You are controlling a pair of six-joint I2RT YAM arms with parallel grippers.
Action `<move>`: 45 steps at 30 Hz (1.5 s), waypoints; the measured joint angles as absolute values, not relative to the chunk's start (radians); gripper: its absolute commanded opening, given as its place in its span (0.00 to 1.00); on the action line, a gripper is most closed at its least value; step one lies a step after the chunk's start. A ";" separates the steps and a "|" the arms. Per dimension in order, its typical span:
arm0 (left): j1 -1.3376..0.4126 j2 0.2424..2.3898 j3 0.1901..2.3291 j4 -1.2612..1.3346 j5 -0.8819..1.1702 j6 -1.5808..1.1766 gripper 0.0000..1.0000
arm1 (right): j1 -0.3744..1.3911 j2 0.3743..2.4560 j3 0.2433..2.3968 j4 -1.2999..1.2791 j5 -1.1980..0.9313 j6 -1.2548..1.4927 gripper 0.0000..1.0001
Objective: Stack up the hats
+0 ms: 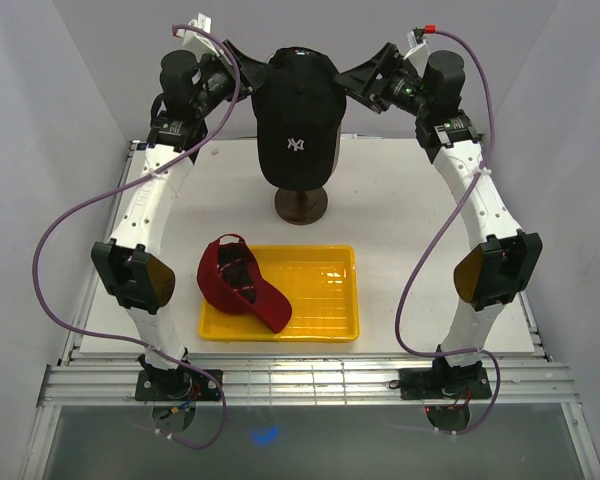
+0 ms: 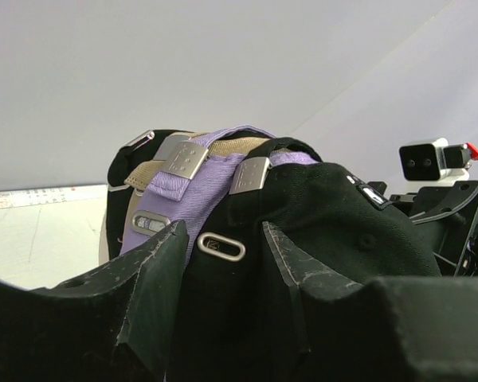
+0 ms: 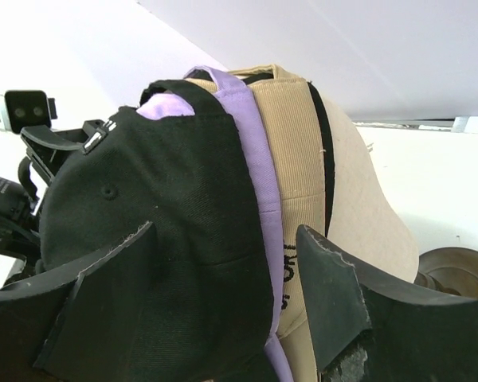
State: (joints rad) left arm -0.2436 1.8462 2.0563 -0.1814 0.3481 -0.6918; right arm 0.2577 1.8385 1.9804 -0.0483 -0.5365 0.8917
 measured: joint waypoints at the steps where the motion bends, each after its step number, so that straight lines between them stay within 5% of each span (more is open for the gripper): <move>1: -0.244 1.846 2.059 -0.184 0.348 -0.690 0.56 | 0.256 1.839 1.980 -0.044 -0.539 0.896 0.76; 45: -0.197 1.831 2.089 -0.146 0.323 -0.681 0.63 | 0.238 1.839 1.980 -0.065 -0.545 0.912 0.77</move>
State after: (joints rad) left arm -0.1974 1.8313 2.0888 -0.1459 0.3229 -0.6807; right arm 0.2379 1.8385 1.9800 -0.0654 -0.5453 0.9123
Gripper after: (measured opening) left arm 0.626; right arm 0.776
